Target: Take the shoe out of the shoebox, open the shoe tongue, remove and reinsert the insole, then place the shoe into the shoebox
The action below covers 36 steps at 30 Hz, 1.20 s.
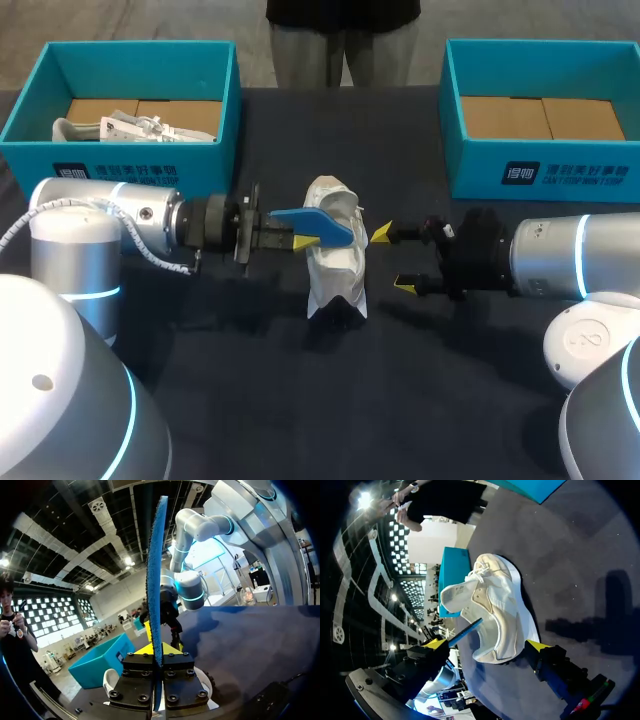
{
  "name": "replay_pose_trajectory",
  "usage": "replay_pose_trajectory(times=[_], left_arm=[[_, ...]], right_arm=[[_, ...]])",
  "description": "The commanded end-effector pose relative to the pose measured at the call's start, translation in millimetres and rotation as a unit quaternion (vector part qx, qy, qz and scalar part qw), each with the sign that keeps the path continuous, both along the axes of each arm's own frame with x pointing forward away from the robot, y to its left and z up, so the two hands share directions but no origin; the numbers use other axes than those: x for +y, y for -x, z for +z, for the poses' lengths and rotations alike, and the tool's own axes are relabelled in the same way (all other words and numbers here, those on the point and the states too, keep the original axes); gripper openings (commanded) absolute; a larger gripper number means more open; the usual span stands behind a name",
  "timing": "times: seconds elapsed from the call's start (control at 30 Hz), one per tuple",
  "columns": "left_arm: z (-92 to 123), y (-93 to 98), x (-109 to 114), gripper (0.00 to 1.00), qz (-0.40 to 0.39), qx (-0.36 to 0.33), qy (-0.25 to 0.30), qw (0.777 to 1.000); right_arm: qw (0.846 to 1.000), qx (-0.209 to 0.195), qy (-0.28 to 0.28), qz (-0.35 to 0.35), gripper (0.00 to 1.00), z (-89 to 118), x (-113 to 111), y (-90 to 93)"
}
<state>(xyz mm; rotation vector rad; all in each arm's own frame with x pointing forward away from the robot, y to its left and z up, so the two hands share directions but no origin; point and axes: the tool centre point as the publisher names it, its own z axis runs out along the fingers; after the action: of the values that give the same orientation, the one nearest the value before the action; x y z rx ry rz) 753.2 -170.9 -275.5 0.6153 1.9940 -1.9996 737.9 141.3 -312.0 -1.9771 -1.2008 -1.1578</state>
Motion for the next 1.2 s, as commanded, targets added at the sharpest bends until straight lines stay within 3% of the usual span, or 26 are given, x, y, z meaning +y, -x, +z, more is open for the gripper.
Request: replay_pose_trajectory(times=[0.03, 1.2], left_arm=[[-3.0, 0.4, -2.6, 0.00, 0.002, -0.002, -0.004, 1.000], [-44.8, -24.6, -11.2, 0.00, 0.005, -0.025, -0.041, 0.999]], right_arm=[[1.000, 0.001, 0.002, -0.002, 1.00, 0.8, 1.5, 0.3], [1.000, 0.001, 0.002, -0.002, 1.00, 0.8, 1.5, 0.3]])
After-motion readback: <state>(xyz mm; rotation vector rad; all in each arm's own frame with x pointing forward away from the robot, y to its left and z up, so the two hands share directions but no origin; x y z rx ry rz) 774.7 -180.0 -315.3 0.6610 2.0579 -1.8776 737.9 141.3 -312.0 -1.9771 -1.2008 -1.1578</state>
